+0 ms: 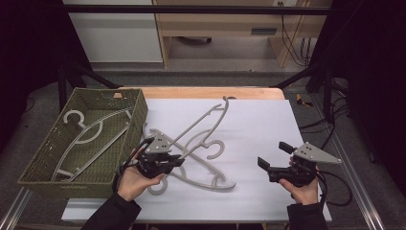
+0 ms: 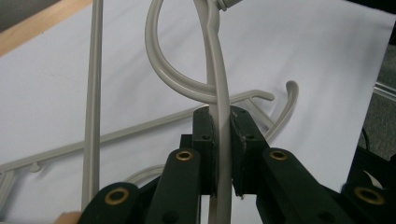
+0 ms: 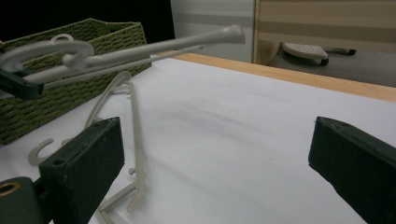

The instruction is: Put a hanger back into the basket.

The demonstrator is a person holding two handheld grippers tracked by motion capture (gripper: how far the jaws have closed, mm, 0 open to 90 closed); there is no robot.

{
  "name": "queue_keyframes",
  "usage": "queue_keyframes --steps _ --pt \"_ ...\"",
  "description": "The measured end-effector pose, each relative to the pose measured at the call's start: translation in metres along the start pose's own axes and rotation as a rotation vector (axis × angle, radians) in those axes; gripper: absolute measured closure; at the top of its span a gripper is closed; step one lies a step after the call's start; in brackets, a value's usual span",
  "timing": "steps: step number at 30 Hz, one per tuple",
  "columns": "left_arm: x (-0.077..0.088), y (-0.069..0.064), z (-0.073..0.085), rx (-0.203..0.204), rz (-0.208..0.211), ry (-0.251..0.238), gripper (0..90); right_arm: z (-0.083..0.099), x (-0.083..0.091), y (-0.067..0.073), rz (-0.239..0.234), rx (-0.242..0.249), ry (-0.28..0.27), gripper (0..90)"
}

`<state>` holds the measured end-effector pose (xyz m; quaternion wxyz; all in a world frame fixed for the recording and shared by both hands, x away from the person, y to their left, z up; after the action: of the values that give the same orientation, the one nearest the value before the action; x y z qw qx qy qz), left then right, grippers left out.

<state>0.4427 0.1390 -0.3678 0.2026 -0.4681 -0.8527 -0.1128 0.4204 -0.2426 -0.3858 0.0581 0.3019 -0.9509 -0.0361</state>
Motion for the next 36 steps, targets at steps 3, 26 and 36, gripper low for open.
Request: queue_keyframes --steps 3,26,36 --pt "0.008 0.0 -0.005 -0.002 -0.002 -0.021 81.7 0.0 0.0 0.0 0.0 -0.002 0.002 3.7" --pt "0.084 0.04 -0.056 0.009 -0.055 -0.099 81.6 -0.001 0.001 0.001 0.007 0.001 0.0 2.8" --pt "0.115 0.081 -0.05 0.042 -0.111 -0.075 81.7 0.0 -0.001 0.001 0.007 0.001 0.006 2.7"
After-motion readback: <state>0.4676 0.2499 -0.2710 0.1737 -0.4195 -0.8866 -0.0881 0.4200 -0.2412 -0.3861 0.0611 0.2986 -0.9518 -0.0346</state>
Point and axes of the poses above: each handheld gripper's, and its own axes: x roughly backward along the jaws, z roughly out of its underside, y roughly to its left, the point moved 2 cm from there along -x, roughly forward along the jaws, and after that the axes turned 13 degrees about -y, right-handed, at the moved point
